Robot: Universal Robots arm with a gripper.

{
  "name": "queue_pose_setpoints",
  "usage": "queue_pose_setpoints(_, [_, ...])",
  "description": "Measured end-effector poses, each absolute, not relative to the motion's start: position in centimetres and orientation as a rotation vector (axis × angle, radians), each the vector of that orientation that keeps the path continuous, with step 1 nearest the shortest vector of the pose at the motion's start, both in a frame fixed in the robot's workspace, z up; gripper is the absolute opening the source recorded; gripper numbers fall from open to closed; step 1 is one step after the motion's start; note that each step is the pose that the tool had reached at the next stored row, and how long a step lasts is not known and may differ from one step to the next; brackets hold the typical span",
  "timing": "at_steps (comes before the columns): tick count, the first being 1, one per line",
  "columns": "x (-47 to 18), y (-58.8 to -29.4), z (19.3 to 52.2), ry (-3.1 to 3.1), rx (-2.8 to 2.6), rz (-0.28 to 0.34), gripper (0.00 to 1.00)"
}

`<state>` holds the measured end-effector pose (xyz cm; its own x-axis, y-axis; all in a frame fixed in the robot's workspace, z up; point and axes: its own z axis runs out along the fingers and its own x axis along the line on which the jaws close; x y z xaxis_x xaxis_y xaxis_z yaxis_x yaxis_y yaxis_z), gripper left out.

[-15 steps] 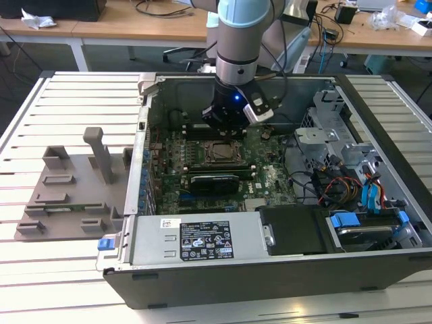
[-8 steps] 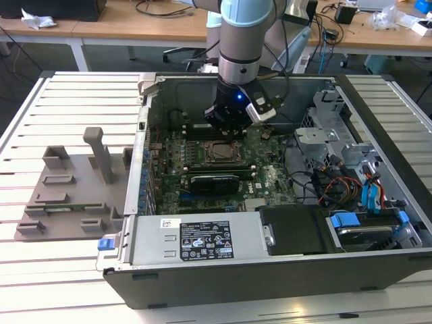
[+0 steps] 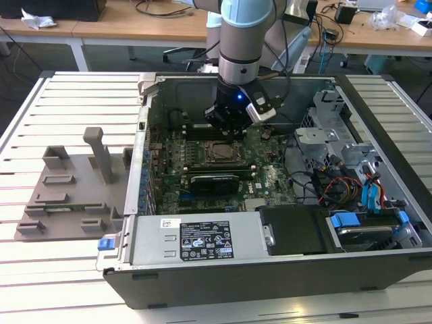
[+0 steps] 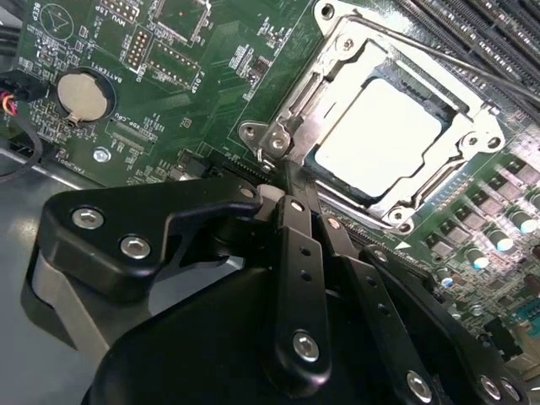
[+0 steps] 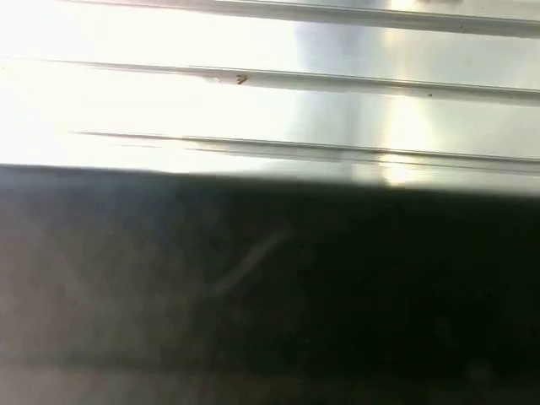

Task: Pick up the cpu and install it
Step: 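Install the first cpu locking lever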

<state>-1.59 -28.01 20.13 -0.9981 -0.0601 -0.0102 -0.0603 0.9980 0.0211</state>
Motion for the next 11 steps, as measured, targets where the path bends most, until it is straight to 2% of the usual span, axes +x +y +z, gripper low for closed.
queue_pose_setpoints(4, [-1.61, -28.04, 20.52, 3.127, -0.094, 0.076, 0.11])
queue_pose_setpoints(11, [-1.62, -28.6, 20.5, 3.127, -0.094, 0.079, 0.11])
